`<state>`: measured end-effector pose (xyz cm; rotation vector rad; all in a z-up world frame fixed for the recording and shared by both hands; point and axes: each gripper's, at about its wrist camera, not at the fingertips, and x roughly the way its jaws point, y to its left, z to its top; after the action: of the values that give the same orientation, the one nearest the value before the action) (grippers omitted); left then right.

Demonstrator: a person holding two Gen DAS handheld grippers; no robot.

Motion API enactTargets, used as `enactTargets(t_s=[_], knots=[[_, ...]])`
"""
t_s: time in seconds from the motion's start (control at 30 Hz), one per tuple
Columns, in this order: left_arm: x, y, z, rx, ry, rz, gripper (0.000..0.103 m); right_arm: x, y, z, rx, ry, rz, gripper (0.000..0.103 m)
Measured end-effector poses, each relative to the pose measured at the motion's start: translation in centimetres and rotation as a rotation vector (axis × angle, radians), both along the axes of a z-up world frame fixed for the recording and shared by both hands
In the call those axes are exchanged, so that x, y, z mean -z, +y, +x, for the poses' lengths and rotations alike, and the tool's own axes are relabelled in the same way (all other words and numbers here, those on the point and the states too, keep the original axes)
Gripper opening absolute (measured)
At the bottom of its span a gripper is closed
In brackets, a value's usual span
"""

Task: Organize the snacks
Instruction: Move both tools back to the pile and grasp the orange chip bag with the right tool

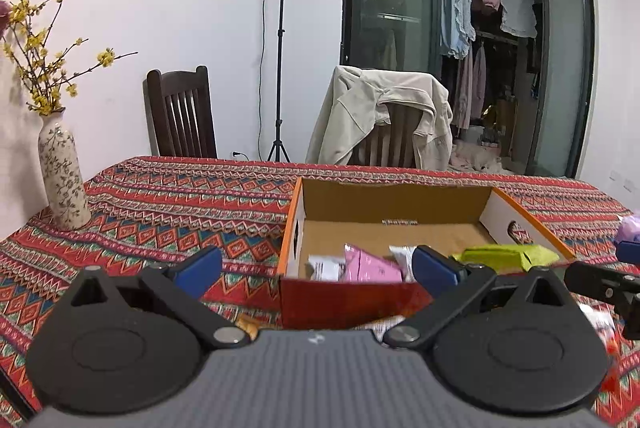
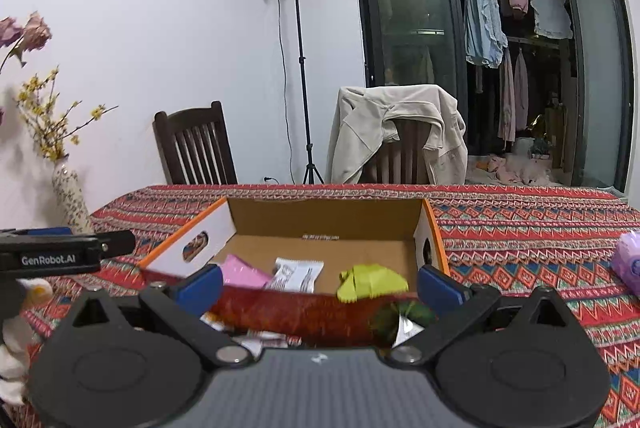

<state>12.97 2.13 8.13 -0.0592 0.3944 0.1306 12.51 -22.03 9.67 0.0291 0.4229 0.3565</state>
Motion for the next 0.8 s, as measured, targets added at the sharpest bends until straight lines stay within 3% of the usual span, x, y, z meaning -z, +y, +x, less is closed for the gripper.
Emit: enactTargets(t_s=[0.8], knots=[[5.4,2.3,-8.3,0.025,0.056,-0.062,0.103,4.8,-1.6,-8.6,-0.015,0.087,-0.062,0.103]])
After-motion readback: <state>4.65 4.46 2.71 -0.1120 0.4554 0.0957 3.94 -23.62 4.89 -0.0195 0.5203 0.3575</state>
